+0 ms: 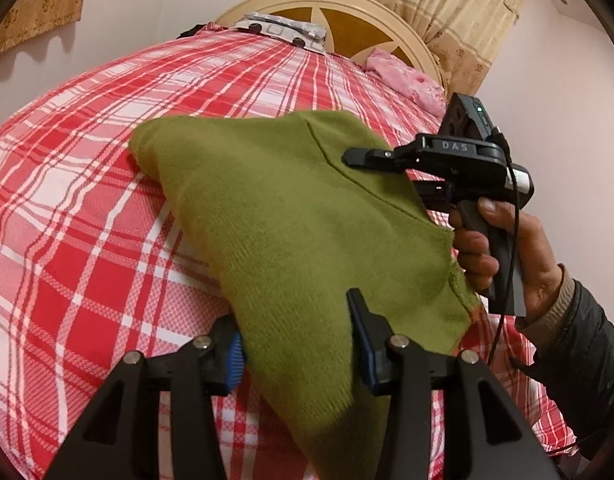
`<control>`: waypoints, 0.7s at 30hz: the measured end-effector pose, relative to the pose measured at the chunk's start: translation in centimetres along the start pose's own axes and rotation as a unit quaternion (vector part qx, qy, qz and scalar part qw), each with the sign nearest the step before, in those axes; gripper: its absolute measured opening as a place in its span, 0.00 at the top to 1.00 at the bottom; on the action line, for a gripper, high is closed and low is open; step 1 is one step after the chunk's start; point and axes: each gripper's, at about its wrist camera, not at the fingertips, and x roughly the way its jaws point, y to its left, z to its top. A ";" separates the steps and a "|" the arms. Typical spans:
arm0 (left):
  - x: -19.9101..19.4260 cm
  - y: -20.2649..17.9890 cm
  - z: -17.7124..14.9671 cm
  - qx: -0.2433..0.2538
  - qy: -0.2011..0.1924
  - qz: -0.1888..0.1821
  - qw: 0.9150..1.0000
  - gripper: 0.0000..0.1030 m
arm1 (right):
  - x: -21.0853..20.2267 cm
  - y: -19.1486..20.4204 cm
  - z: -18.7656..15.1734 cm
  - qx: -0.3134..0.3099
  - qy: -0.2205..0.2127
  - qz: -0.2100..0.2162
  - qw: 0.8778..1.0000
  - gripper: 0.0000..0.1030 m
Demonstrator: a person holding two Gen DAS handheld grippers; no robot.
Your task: Fold small clothes
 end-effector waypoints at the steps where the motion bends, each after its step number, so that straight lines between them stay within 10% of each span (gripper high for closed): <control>1: -0.4 -0.1 0.0 -0.001 0.000 0.005 1.000 0.52 | -0.2 0.1 -0.1 -0.002 0.000 -0.009 1.000 0.65; 10: -3.4 0.8 1.1 0.000 -0.058 0.051 0.997 0.29 | -6.6 4.5 -2.6 -0.072 -0.061 -0.026 0.995 0.65; 14: -0.9 2.5 1.3 -0.016 -0.041 0.090 0.995 0.22 | -5.4 6.2 -5.0 -0.093 -0.011 0.005 0.996 0.51; 21: 0.0 4.5 0.3 -0.071 -0.015 0.088 0.993 0.17 | -3.9 5.7 -7.9 -0.109 -0.012 -0.092 0.990 0.48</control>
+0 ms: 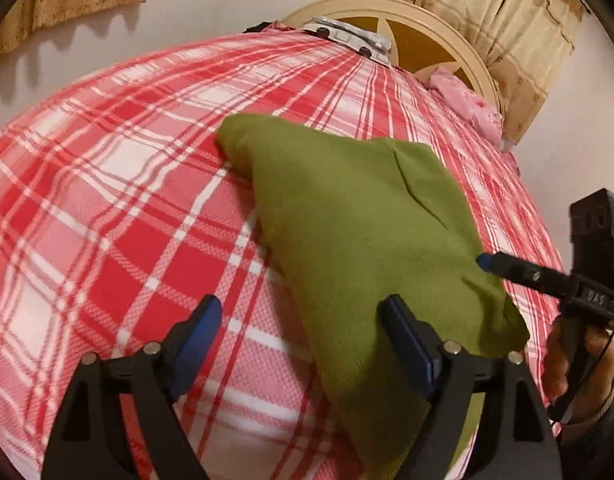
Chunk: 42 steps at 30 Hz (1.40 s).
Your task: Fold small clothes
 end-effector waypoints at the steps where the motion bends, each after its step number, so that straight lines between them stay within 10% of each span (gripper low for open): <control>1: -0.7 -0.4 0.0 0.007 -0.007 0.012 1.000 0.17 | -1.0 0.3 -0.3 0.003 -0.014 -0.009 1.000 0.48; 6: -5.1 -3.1 -0.3 0.063 -0.080 0.063 0.993 0.14 | -5.5 3.9 -2.3 -0.036 -0.088 -0.098 0.991 0.45; 15: -8.7 -5.5 0.8 0.097 -0.138 0.031 0.985 0.08 | -10.2 9.7 -4.8 -0.111 -0.137 -0.165 0.970 0.44; 42: -8.9 -6.4 -0.2 0.109 -0.134 0.028 0.985 0.08 | -12.4 10.6 -5.6 -0.094 -0.160 -0.162 0.969 0.42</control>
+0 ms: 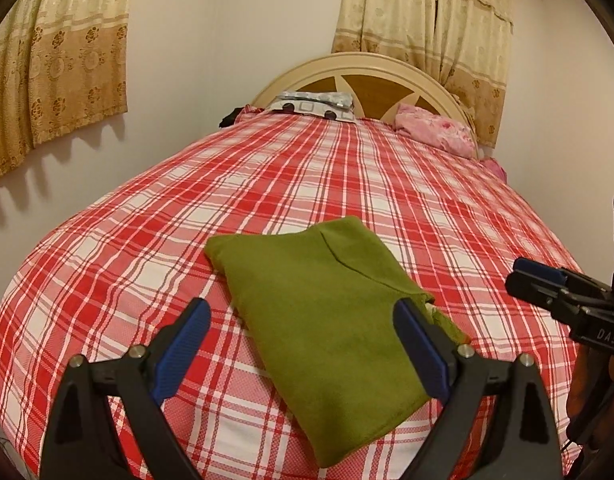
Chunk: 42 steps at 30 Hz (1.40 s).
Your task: Fold small clothes
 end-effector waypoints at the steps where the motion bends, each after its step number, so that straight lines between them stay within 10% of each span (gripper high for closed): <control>1: 0.0 0.0 0.0 -0.001 0.000 -0.001 1.000 0.08 | 0.0 0.0 0.0 0.000 -0.001 0.000 1.000 0.42; 42: -2.5 4.7 2.4 -0.028 -0.058 0.070 0.995 0.00 | -0.6 2.2 -0.8 -0.030 -0.015 0.005 0.999 0.41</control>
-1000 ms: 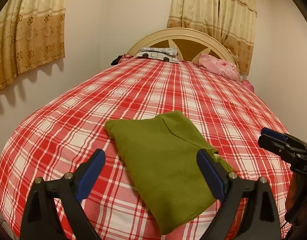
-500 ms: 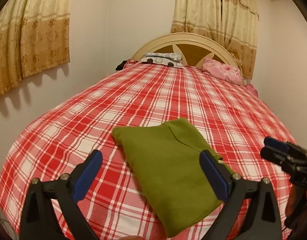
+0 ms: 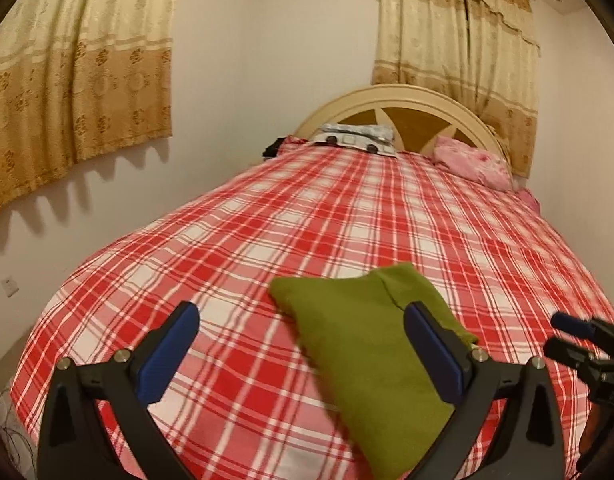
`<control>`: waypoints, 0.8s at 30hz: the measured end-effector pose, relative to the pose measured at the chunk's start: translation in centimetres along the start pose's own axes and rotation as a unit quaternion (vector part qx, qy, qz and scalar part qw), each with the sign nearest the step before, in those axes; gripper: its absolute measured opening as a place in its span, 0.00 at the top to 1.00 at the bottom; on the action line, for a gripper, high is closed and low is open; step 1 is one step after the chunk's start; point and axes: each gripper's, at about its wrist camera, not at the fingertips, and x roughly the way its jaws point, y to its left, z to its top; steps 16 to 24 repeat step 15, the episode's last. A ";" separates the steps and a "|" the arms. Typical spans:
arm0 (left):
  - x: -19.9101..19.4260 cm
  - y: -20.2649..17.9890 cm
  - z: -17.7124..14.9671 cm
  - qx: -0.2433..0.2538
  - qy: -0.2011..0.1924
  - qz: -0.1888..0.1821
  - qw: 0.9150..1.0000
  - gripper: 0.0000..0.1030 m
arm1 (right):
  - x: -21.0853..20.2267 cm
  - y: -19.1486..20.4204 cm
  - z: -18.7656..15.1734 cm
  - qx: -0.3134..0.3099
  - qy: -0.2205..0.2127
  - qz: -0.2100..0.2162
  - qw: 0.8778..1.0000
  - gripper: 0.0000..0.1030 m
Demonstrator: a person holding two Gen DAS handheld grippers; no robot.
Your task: Fold small clothes
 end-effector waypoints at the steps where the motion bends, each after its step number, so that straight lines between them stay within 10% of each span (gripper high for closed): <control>1: 0.0 0.4 0.1 -0.004 -0.001 0.001 1.000 0.00 | 0.1 0.1 0.0 -0.001 0.002 0.001 1.000 0.41; 24: -0.1 0.5 -0.1 0.013 -0.020 0.004 1.000 0.00 | 0.3 0.9 -0.5 -0.007 0.004 0.007 1.000 0.41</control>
